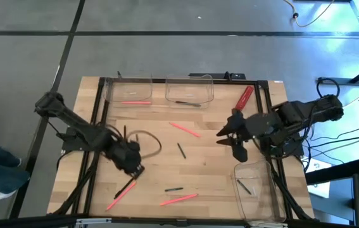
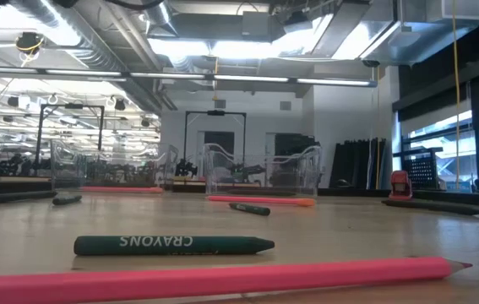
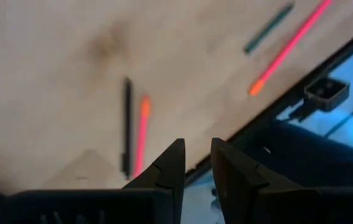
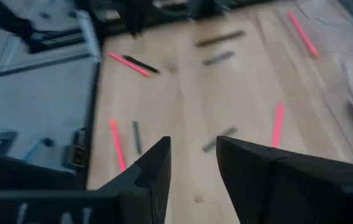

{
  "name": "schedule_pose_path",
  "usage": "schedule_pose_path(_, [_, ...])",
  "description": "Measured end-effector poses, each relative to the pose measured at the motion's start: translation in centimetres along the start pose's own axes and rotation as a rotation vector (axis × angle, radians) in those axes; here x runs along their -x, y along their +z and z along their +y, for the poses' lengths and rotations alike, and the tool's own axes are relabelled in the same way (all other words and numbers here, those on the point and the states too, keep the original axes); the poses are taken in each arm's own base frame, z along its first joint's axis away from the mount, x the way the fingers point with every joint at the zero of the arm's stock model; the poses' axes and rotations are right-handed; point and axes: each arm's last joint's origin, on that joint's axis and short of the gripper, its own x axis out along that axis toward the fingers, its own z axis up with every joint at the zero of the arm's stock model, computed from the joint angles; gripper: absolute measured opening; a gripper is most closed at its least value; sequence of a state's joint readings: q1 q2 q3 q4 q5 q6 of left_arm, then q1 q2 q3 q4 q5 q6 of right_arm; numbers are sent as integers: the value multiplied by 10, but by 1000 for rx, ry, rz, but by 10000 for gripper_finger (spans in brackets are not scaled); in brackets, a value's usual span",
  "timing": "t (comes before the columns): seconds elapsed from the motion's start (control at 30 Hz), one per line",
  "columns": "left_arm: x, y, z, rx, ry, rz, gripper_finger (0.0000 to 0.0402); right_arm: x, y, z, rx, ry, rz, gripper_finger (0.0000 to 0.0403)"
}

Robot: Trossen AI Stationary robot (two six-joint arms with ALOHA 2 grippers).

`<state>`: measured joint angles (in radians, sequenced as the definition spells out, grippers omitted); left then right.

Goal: Sort crayons/erasers/pens/pencils in bins
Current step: Put the pink pencil into the top left transparent bin

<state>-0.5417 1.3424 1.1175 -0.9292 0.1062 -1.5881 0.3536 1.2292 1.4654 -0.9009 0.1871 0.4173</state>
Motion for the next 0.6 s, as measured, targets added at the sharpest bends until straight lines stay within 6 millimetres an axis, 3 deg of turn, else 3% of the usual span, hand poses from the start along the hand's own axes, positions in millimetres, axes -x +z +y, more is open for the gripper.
schedule_pose_path(0.17, [-43, -13, -19, -26, 7, 68, 71, 8, 8, -2, 89, 150, -50, 130])
schedule_pose_path(0.3, [-70, -16, -22, -54, 72, 71, 71, 9, 9, -1, 136, 188, -57, 130])
schedule_pose_path(0.4, [-81, -15, -22, -68, 109, 71, 71, 9, 9, -1, 139, 187, -58, 130])
schedule_pose_path(0.6, [-85, -16, -23, -66, 104, 122, 71, 9, 9, -1, 154, 186, -60, 130])
